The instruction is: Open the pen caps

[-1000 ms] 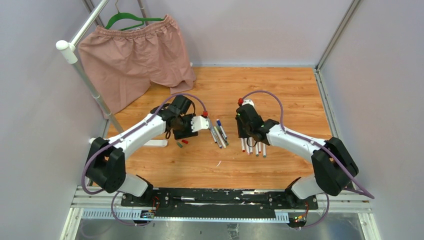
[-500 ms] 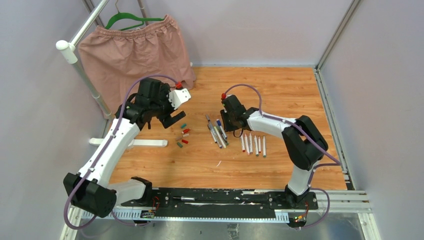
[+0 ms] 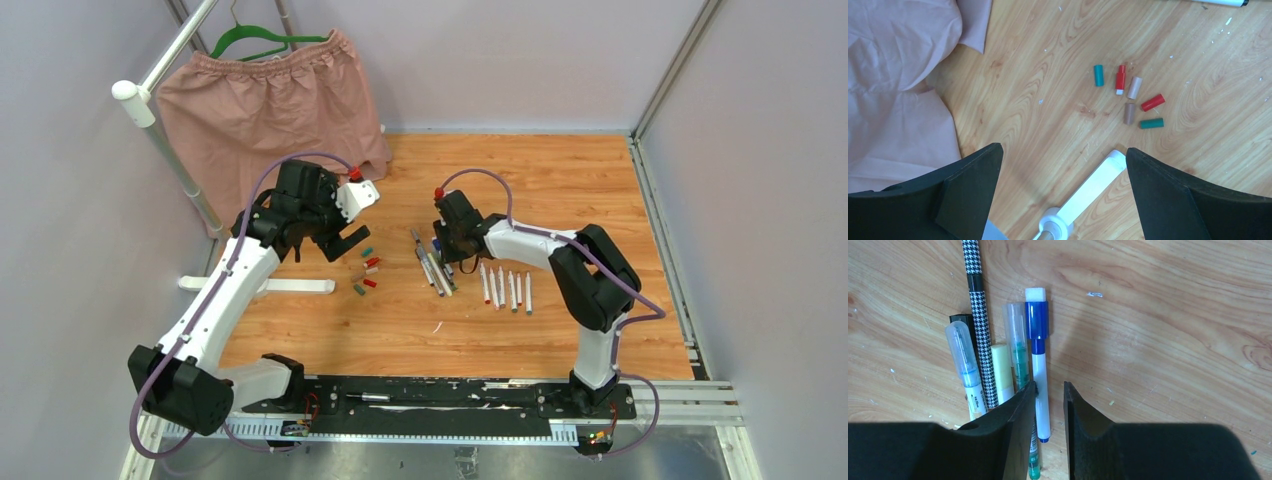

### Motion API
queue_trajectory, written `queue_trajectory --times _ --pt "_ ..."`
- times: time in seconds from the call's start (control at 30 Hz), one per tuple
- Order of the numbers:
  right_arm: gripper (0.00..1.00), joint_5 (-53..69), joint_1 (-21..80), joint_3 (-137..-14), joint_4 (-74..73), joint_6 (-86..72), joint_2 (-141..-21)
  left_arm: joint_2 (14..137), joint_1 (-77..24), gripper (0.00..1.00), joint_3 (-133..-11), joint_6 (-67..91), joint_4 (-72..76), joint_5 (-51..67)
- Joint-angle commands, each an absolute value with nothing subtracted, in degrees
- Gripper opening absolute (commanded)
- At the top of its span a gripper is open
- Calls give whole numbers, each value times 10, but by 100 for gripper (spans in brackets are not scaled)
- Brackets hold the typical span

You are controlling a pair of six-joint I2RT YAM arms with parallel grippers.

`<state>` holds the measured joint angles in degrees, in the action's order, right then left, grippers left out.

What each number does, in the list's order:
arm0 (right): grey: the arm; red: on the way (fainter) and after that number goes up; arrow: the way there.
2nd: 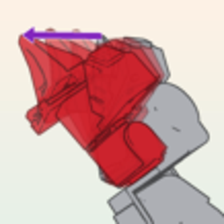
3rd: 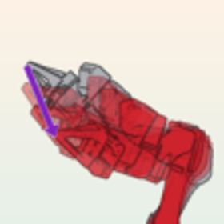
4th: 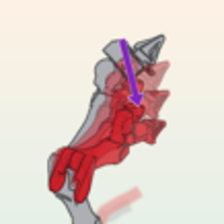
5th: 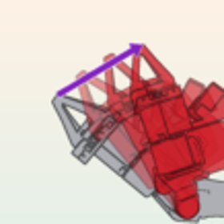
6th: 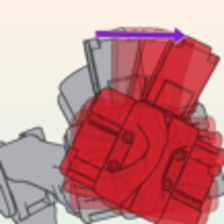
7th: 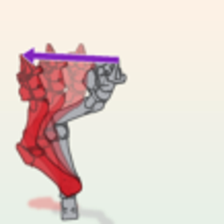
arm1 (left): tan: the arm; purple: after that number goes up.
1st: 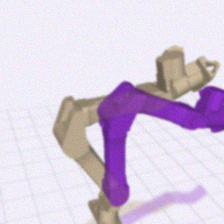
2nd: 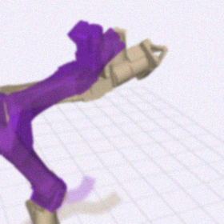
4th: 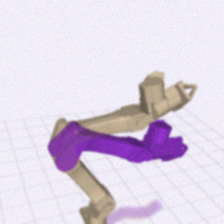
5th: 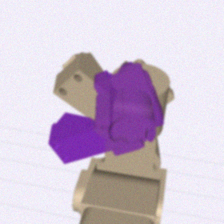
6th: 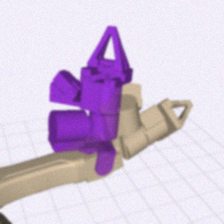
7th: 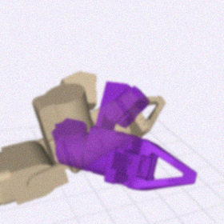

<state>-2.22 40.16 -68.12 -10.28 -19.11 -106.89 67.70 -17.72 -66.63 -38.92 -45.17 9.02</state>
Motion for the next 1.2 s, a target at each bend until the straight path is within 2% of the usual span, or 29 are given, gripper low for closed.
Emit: queue_trajectory --times 0.0,0.2,0.27,0.43,0.63,0.73,0.9,1.03,1.17 --pt "31 -47 410 -685 -124 -171 -1099 669 -173 100 -665 -374 -457 101" --pt "34 -77 426 -688 -129 -157 -1111 672 -173 100 -669 -372 -457 107" --pt "28 -83 427 -687 -131 -159 -1111 672 -173 100 -670 -371 -457 110" --pt "1 -95 423 -675 -135 -159 -1073 676 -173 100 -667 -375 -456 127" --pt "0 -56 404 -671 -146 -150 -999 696 -174 100 -643 -388 -455 200" --pt "0 9 397 -673 -158 -135 -958 689 -174 100 -635 -391 -452 253" --pt "0 208 396 -688 -192 -107 -892 645 -184 100 -624 -456 -476 330" --pt "0 366 396 -704 -209 -119 -870 593 -224 100 -616 -551 -505 314" --pt "0 473 397 -719 -214 -149 -872 561 -255 100 -610 -604 -505 302"
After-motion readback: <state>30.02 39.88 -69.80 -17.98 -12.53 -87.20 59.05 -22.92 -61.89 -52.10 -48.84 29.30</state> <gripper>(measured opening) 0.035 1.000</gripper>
